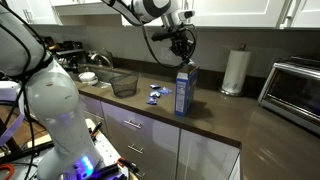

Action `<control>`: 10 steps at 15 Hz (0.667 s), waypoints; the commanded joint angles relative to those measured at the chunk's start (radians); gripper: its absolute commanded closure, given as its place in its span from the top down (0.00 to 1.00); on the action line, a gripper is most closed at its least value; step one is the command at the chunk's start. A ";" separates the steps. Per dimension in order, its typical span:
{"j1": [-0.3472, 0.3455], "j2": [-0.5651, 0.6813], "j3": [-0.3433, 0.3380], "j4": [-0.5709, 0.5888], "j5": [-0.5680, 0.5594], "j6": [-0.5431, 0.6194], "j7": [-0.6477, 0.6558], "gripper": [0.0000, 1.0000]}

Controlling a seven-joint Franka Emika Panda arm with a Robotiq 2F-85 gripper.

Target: Put a blue sachet inside the box

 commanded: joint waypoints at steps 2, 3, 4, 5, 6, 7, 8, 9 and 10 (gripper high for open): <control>-0.029 0.055 0.012 0.031 -0.020 0.034 0.031 0.23; -0.031 0.055 0.013 0.029 -0.022 0.039 0.033 0.45; -0.032 0.051 0.015 0.025 -0.025 0.044 0.035 0.48; -0.029 0.043 0.015 0.021 -0.020 0.037 0.031 0.49; -0.027 0.035 0.017 0.017 -0.017 0.027 0.035 0.54; -0.022 0.024 0.018 0.013 -0.010 0.017 0.028 0.61; -0.013 0.010 0.018 0.007 0.005 -0.002 0.015 0.66; -0.006 -0.003 0.018 0.000 0.015 -0.016 0.008 0.74; 0.003 -0.014 0.019 -0.005 0.027 -0.036 -0.006 0.80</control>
